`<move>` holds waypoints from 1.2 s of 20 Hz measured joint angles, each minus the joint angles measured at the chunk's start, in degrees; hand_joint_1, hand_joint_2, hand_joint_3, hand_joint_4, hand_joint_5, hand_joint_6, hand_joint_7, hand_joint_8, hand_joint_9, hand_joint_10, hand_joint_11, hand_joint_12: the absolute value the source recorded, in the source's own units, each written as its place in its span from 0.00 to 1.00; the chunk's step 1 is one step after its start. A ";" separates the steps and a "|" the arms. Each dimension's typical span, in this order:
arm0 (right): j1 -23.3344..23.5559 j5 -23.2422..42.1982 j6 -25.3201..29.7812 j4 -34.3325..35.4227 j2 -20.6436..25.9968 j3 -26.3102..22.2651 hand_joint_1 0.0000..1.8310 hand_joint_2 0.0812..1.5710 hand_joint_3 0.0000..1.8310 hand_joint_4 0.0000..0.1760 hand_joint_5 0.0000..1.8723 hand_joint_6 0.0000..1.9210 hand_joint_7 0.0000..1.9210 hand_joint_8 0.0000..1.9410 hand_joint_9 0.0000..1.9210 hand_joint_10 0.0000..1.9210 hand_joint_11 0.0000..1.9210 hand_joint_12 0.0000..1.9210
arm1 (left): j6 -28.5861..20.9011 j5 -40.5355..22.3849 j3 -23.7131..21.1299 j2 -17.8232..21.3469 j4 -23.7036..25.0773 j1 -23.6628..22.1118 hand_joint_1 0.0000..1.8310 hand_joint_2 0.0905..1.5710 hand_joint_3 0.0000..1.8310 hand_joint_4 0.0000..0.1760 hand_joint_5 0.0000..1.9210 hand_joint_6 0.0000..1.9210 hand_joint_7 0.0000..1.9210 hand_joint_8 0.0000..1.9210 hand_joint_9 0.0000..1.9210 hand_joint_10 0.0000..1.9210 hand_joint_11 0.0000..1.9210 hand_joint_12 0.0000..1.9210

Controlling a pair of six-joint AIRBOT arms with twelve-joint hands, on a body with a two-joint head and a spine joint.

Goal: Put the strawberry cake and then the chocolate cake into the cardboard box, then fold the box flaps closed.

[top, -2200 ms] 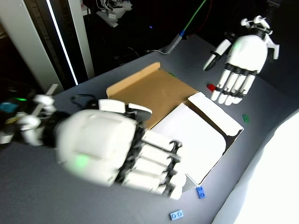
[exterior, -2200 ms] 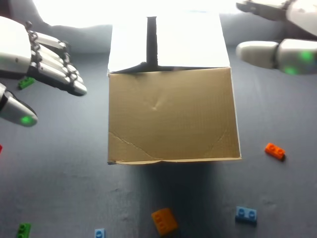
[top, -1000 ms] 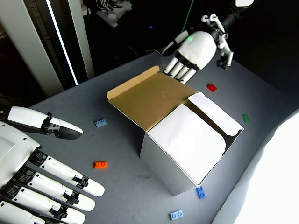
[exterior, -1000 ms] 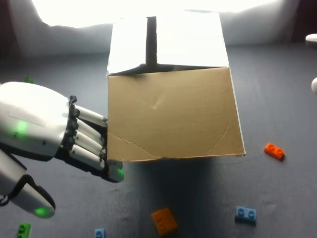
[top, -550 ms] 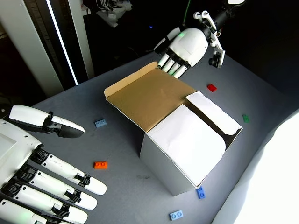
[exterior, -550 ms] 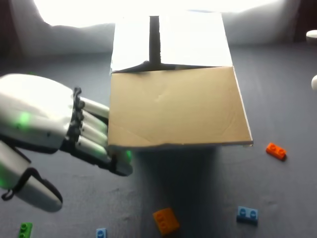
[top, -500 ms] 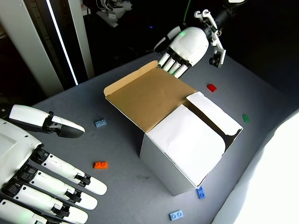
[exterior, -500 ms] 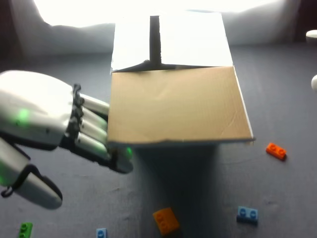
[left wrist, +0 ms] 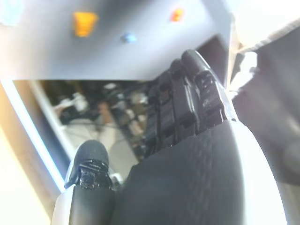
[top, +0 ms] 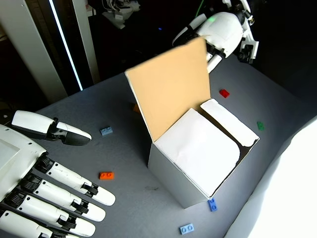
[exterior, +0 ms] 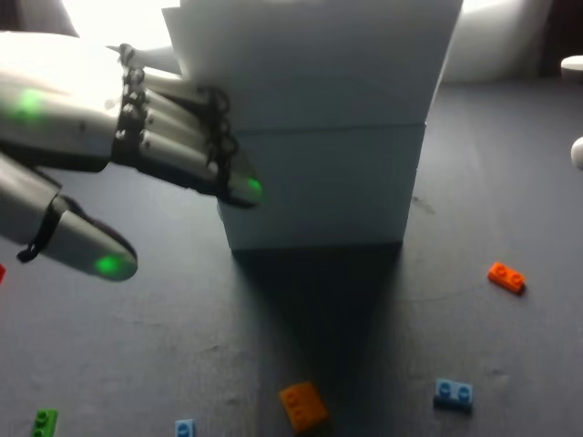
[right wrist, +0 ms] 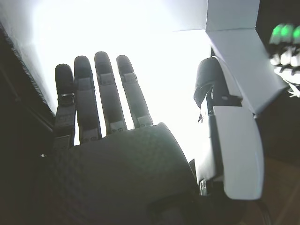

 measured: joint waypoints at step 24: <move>0.00 0.02 -0.17 -0.52 -0.48 0.00 0.00 0.75 0.00 0.00 0.12 0.00 0.15 0.00 0.15 0.00 0.00 0.35 | 2.69 18.27 11.19 -9.66 -3.04 2.01 0.00 0.81 0.00 0.03 0.12 0.00 0.15 0.00 0.16 0.00 0.00 0.51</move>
